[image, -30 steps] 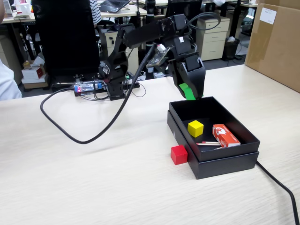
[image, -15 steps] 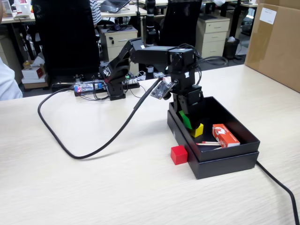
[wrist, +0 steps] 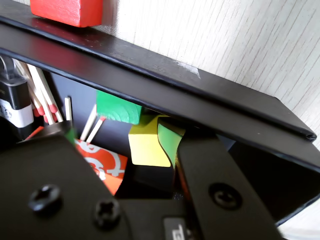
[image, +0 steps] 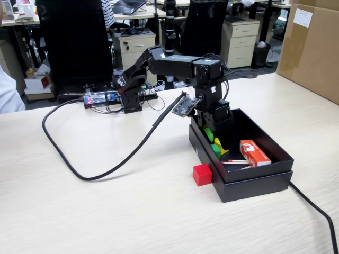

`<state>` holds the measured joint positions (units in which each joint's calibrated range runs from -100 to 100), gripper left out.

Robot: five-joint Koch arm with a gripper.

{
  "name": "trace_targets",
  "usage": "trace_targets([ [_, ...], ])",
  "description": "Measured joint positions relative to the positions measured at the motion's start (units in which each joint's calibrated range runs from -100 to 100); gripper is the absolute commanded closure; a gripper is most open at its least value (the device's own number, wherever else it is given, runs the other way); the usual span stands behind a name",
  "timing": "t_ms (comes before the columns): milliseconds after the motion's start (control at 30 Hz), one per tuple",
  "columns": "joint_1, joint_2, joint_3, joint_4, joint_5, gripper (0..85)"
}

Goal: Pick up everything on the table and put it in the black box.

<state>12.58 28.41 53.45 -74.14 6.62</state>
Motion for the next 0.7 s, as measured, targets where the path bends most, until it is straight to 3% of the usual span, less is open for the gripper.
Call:
trace_targets([
  [400,-2.69,-20.71,-1.1,-0.39,0.0,43.5],
  [700,-6.01,-23.17,-1.73,-0.46,-0.24,40.0],
])
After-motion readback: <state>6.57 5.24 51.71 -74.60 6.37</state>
